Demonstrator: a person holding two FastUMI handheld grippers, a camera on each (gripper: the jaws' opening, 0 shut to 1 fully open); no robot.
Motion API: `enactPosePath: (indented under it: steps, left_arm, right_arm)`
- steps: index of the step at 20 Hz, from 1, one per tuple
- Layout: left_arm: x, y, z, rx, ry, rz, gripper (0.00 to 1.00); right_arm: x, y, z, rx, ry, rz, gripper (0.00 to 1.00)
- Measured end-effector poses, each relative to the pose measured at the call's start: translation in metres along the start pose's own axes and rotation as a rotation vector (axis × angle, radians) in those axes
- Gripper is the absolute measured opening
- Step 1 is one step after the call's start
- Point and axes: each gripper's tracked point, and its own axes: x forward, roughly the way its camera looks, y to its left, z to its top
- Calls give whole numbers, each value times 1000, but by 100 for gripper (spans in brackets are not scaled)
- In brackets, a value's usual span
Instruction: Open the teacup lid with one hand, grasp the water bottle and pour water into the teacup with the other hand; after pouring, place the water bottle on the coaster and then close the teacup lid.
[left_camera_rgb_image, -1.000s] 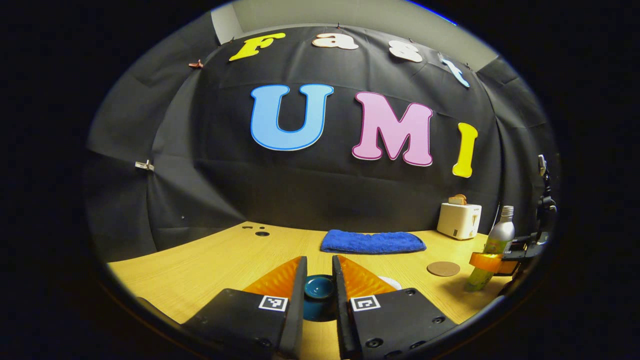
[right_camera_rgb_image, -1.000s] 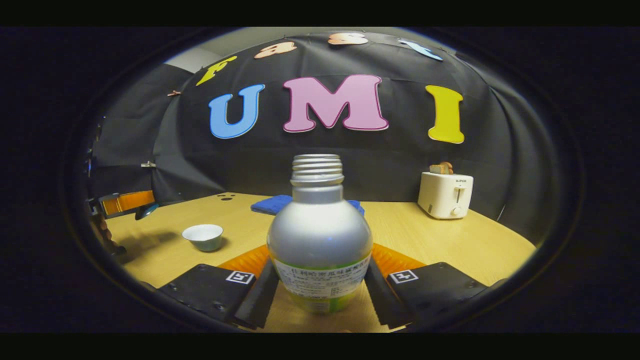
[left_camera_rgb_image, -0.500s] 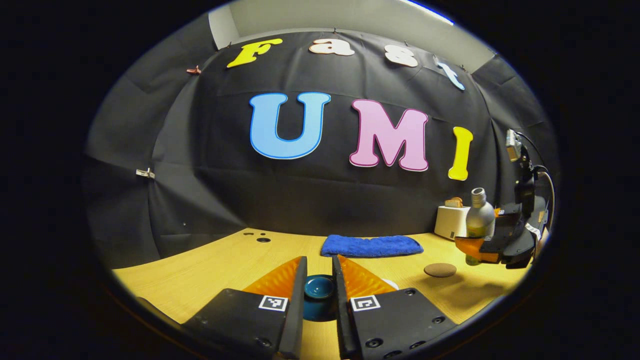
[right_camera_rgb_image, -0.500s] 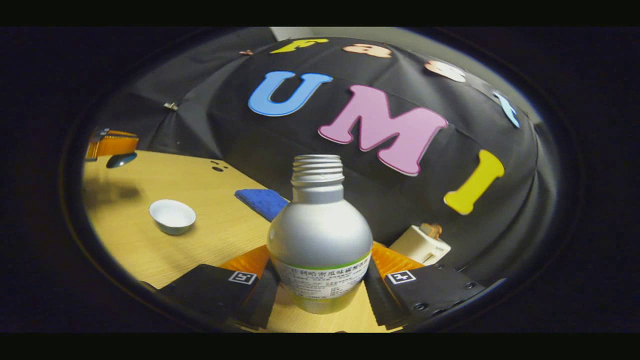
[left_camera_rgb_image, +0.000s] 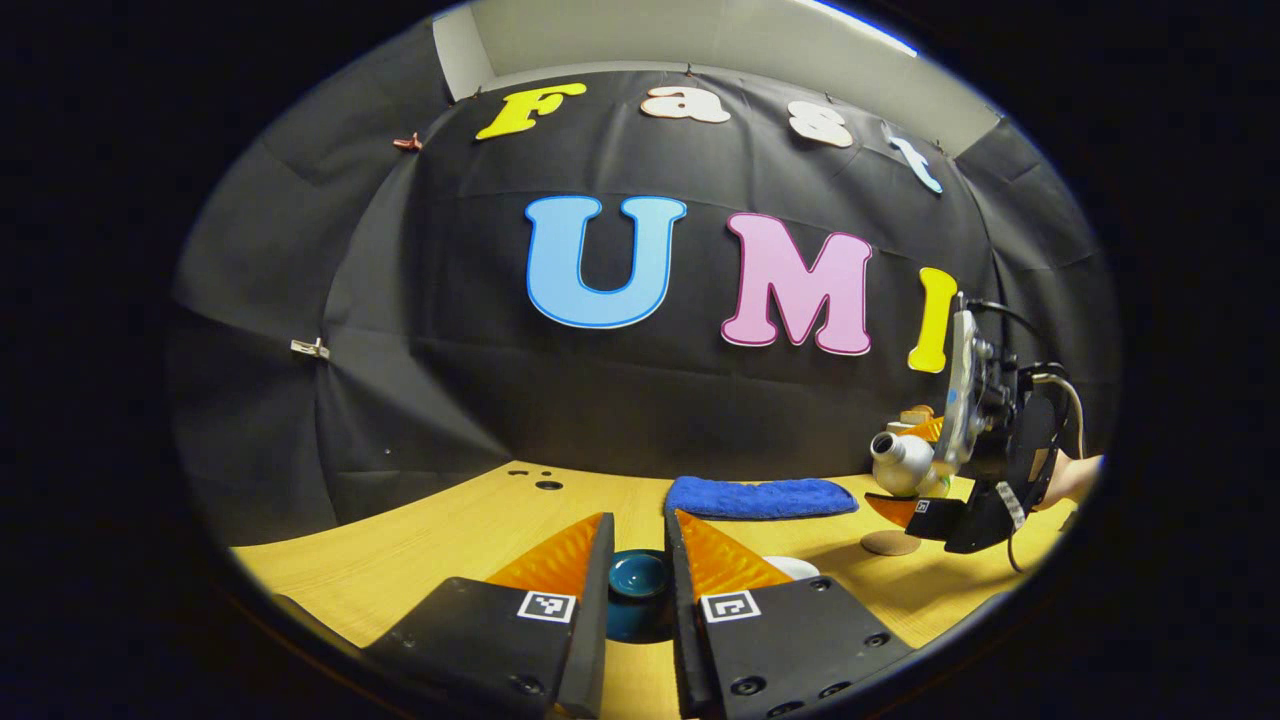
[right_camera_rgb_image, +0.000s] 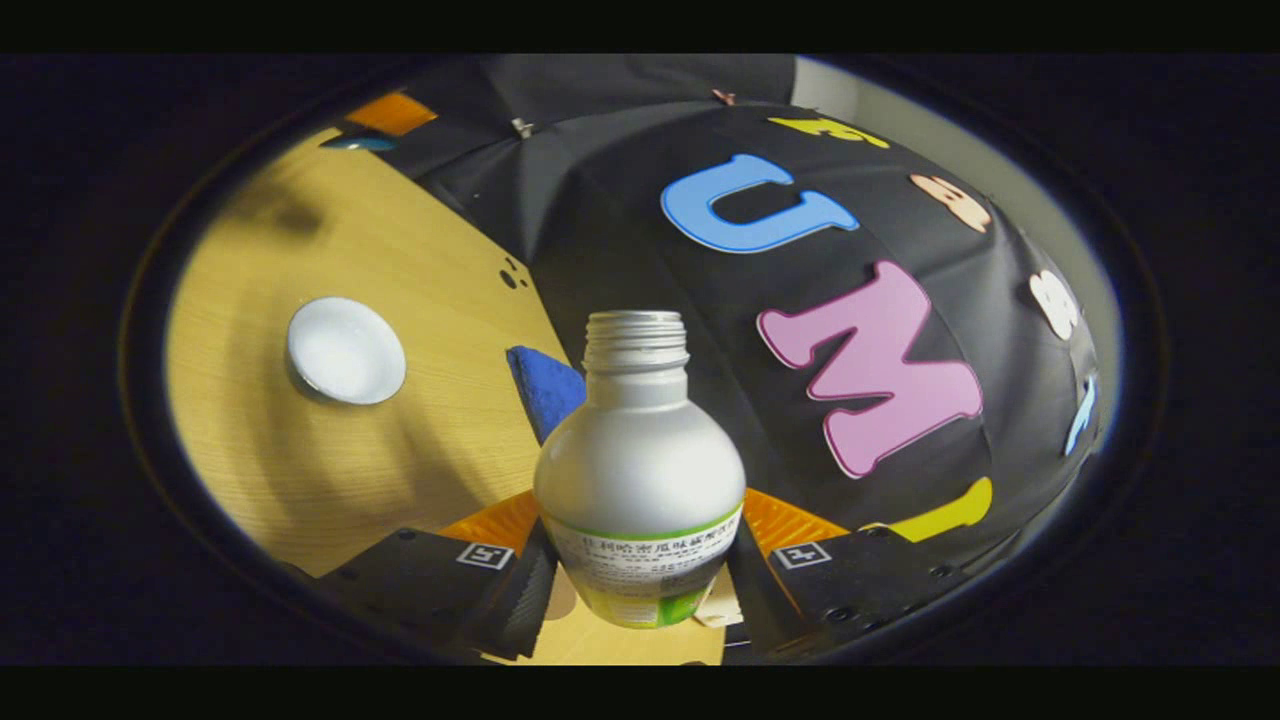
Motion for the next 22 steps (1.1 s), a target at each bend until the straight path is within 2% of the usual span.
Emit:
enactPosePath:
  steps: [7,13,16,19,22]
  left_arm:
    - [-2,9,-7,-3,15,1,31]
    - [0,18,-13,-14,19,7,31]
    - [1,19,-20,-20,34,0,31]
    - [1,24,-22,-25,36,3,31]
    - [3,25,-25,-22,42,3,31]
  right_arm:
    - [25,34,25,-242,-77,33,79]
    - [38,54,28,-347,-95,56,79]
    - [40,55,28,-452,-120,50,78]
    - [44,63,22,-453,-112,75,78]
    - [47,65,23,-511,-126,65,76]
